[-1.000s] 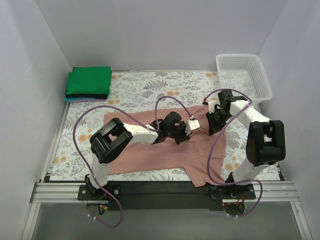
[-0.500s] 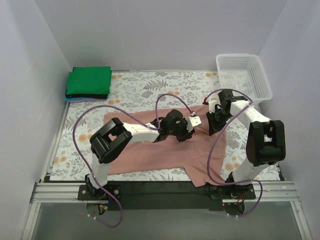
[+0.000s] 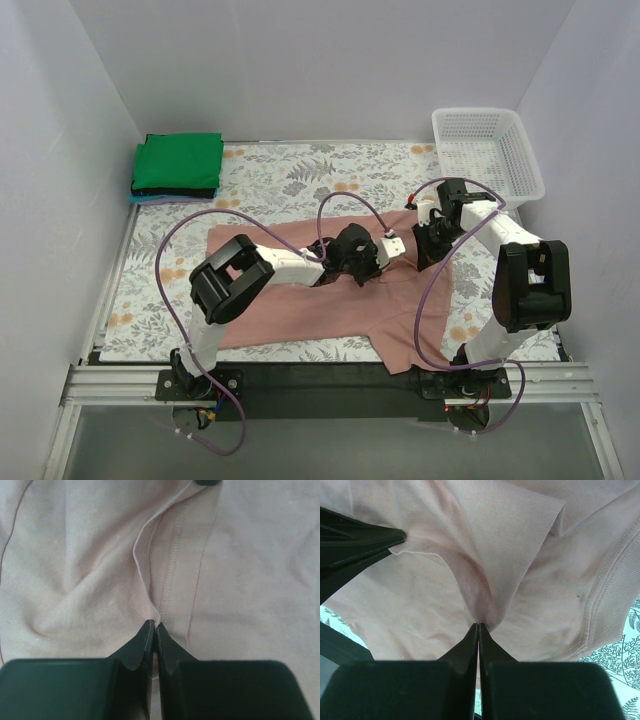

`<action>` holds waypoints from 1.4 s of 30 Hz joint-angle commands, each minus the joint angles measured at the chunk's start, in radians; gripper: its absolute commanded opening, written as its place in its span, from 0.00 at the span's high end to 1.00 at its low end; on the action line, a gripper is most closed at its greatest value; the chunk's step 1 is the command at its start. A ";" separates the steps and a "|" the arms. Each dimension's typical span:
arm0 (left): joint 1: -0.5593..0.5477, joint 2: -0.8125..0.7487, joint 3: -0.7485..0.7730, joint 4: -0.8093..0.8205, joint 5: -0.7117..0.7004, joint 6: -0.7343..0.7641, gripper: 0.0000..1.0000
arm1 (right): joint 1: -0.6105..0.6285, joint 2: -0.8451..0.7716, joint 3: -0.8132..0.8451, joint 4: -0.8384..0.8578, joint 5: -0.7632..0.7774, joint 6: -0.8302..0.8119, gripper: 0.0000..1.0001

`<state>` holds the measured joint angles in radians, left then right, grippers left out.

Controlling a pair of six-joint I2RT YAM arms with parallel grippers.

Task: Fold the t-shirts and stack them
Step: Fold the tshirt

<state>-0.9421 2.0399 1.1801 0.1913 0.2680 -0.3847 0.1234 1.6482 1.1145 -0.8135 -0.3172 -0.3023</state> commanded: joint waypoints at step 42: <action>0.002 -0.277 -0.042 -0.282 0.132 -0.072 0.64 | -0.007 -0.084 -0.018 -0.118 0.024 -0.081 0.70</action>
<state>-0.9428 1.8778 1.1454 -0.0483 0.3698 -0.4118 0.1234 1.5772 1.0451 -0.9112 -0.3244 -0.3611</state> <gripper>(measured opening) 0.342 0.177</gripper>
